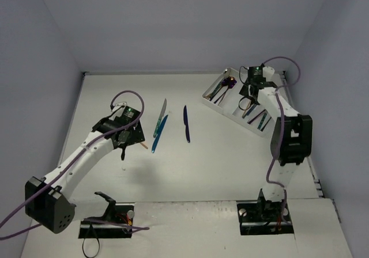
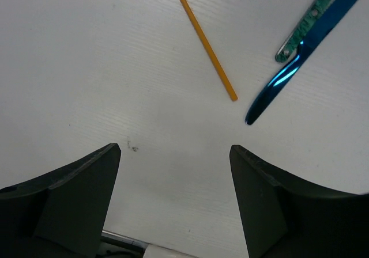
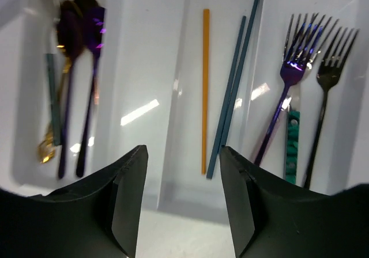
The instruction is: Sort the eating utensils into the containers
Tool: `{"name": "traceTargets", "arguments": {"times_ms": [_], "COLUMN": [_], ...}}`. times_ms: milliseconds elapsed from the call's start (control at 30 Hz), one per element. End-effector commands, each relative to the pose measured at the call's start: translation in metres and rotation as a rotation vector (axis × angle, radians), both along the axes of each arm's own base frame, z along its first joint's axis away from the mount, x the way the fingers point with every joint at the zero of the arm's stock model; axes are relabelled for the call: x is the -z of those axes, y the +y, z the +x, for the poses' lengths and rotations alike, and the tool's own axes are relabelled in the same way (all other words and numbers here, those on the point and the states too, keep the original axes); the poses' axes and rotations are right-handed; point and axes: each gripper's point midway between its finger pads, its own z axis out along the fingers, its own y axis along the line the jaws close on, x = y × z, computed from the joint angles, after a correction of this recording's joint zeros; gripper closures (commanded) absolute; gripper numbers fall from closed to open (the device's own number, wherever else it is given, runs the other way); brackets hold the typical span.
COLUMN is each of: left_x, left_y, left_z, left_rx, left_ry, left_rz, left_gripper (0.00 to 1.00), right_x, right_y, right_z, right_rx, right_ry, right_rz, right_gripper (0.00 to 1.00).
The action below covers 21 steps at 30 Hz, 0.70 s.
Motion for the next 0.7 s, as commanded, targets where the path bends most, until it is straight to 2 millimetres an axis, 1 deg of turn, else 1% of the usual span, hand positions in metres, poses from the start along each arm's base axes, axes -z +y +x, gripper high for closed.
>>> {"name": "traceTargets", "arguments": {"times_ms": [0, 33, 100, 167, 233, 300, 333, 467, 567, 667], "left_x": [0.002, 0.008, 0.019, 0.028, 0.042, 0.047, 0.054, 0.071, 0.079, 0.088], "left_y": [-0.003, 0.000, 0.003, 0.006, 0.009, 0.008, 0.006, 0.001, -0.003, -0.007], "left_z": [0.047, 0.052, 0.064, 0.073, 0.081, 0.089, 0.094, 0.103, 0.107, 0.104], "left_rx": [-0.147, -0.176, -0.206, -0.236, -0.261, -0.274, -0.277, -0.291, -0.302, -0.316], "left_ry": [-0.073, -0.066, -0.052, -0.038, -0.008, 0.000, 0.019, 0.056, 0.074, 0.099], "left_rz": [-0.132, -0.143, -0.140, -0.131, -0.119, -0.125, -0.127, -0.135, -0.147, -0.165], "left_gripper": [0.31, 0.32, 0.35, 0.37, 0.38, 0.39, 0.40, 0.44, 0.48, 0.53], "right_x": [-0.083, -0.086, -0.101, -0.106, -0.108, -0.104, -0.106, -0.101, -0.093, -0.087], "right_y": [0.019, 0.024, 0.027, 0.030, 0.032, 0.033, 0.034, 0.037, 0.041, 0.042], "right_z": [-0.028, -0.034, -0.046, -0.061, -0.075, -0.084, -0.090, -0.106, -0.112, -0.118], "right_rx": [-0.081, -0.105, -0.126, -0.142, -0.157, -0.170, -0.179, -0.205, -0.236, -0.243], "right_ry": [-0.184, -0.189, -0.223, -0.237, -0.248, -0.241, -0.248, -0.242, -0.223, -0.209], "right_rz": [0.049, 0.057, 0.065, 0.075, 0.085, 0.088, 0.089, 0.100, 0.102, 0.101], "right_gripper": [0.49, 0.49, 0.49, 0.48, 0.47, 0.47, 0.47, 0.46, 0.46, 0.46]}}
